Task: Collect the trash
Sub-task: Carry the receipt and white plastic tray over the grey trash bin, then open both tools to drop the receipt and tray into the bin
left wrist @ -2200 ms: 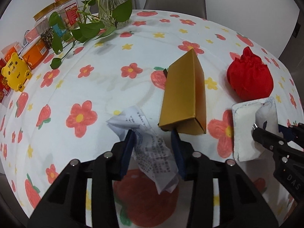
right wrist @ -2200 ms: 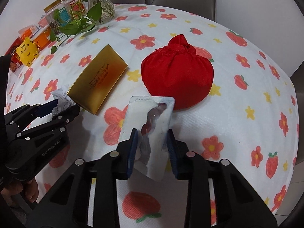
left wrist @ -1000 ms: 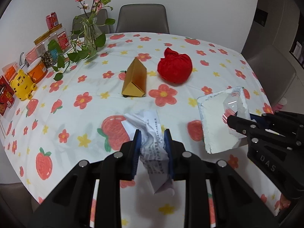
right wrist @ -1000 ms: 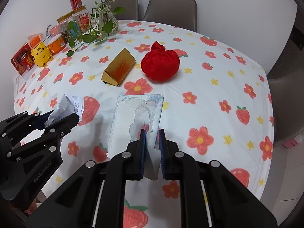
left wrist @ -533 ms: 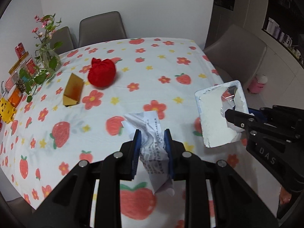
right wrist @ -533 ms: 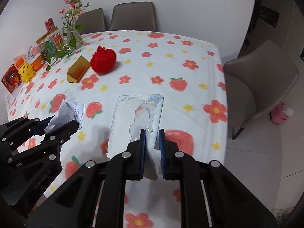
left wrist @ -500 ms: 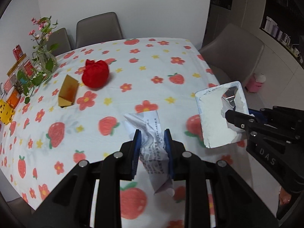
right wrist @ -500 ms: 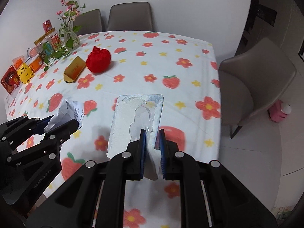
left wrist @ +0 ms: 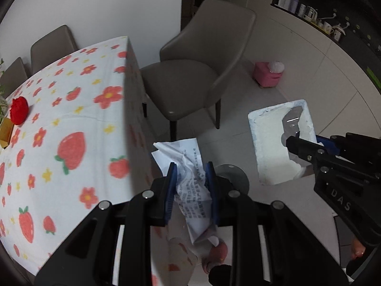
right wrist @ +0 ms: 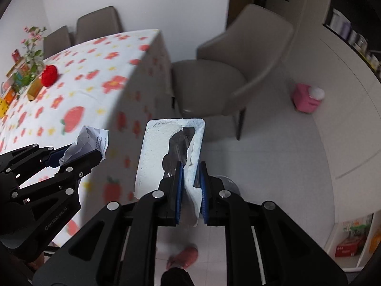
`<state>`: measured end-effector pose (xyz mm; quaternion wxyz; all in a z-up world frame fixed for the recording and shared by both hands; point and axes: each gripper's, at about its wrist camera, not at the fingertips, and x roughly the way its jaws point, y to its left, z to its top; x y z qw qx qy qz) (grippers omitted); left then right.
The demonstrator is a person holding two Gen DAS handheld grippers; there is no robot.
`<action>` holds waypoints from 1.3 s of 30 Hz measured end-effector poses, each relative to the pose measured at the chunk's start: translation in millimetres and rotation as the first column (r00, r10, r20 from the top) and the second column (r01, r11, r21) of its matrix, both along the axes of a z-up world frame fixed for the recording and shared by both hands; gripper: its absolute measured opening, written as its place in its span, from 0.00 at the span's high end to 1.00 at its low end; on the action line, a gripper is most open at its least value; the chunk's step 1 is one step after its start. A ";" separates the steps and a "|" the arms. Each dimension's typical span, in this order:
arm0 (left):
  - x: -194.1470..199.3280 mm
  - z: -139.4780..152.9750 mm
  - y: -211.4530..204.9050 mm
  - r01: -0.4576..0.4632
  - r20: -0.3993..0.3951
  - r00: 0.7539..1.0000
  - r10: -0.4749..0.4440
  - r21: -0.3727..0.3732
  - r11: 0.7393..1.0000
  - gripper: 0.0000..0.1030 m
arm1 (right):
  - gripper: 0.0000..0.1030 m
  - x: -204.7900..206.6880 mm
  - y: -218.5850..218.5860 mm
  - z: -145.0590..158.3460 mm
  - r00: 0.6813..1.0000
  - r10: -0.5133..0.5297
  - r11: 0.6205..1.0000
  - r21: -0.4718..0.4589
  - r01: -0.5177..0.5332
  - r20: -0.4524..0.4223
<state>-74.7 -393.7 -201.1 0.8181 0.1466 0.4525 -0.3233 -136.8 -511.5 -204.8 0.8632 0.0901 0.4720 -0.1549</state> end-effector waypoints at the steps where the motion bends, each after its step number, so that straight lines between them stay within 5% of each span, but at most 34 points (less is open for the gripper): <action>1: -6.8 -5.2 -11.8 0.019 -0.007 1.000 -0.018 0.004 1.000 0.75 | 0.88 -9.6 -10.4 -5.0 1.000 -0.019 1.000 0.005 0.019 -0.007; 7: -24.8 -51.7 -69.1 0.103 -0.064 0.993 -0.099 0.064 0.993 0.75 | 0.88 -50.1 -60.9 -49.1 0.989 -0.132 0.990 0.048 0.135 -0.062; 14: -15.8 -132.3 -123.4 0.158 -0.126 0.982 -0.143 0.122 0.980 0.75 | 0.88 -55.7 -106.4 -139.5 0.964 -0.224 0.967 0.091 0.238 -0.142; 29: 28.3 -321.9 -187.8 0.151 -0.196 0.974 -0.116 0.175 0.973 0.73 | 0.88 -0.9 -148.4 -320.1 0.960 -0.174 0.975 0.097 0.198 -0.217; 34: 38.3 -354.6 -193.7 0.157 -0.219 0.969 -0.113 0.198 0.968 0.64 | 0.74 5.9 -149.6 -348.5 0.961 -0.165 0.975 0.108 0.192 -0.220; 39: 42.2 -361.2 -191.5 0.158 -0.235 0.966 -0.110 0.196 0.968 0.57 | 0.74 6.9 -149.4 -356.9 0.958 -0.164 0.974 0.116 0.196 -0.236</action>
